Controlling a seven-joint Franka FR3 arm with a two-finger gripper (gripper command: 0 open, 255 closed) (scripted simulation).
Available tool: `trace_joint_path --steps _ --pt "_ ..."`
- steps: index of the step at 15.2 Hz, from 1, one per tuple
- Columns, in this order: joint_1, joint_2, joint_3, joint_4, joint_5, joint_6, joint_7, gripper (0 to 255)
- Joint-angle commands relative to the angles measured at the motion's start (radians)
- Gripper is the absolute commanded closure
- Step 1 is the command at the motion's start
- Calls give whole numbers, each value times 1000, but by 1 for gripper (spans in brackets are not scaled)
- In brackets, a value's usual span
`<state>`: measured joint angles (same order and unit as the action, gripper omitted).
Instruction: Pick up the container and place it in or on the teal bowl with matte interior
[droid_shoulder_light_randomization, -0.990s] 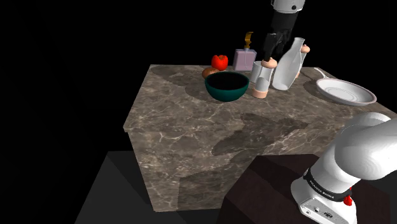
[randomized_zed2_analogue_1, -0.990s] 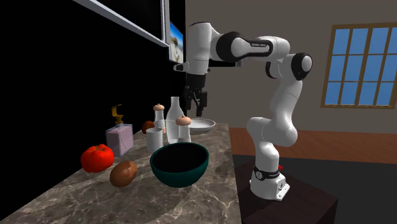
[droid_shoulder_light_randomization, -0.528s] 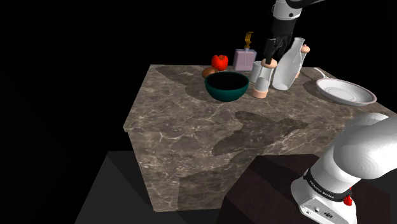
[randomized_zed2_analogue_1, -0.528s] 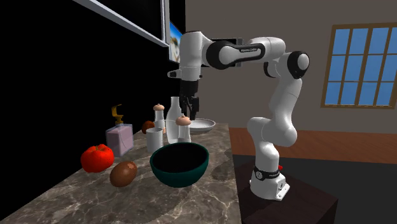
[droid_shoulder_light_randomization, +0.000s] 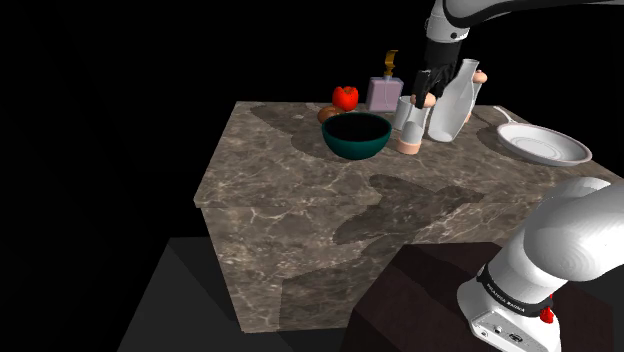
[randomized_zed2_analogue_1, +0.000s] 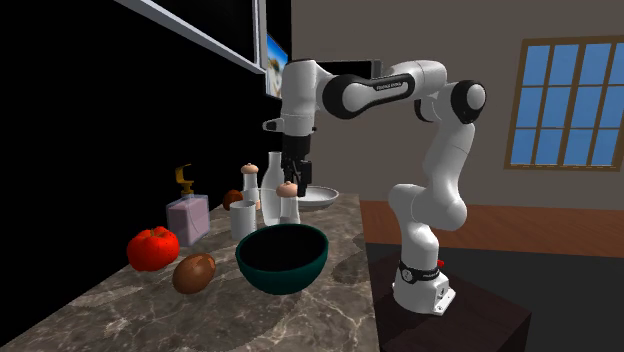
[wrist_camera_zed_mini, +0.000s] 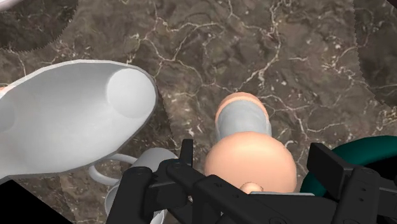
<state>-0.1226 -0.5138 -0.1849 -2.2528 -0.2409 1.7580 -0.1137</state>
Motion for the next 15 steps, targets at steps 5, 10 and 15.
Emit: trace_joint_path --steps 5,10,15 --pt "0 0 0 -1 0 1 0 255" --pt "0 0 0 -1 0 1 0 255" --pt "1 1 2 27 2 -26 -4 255"
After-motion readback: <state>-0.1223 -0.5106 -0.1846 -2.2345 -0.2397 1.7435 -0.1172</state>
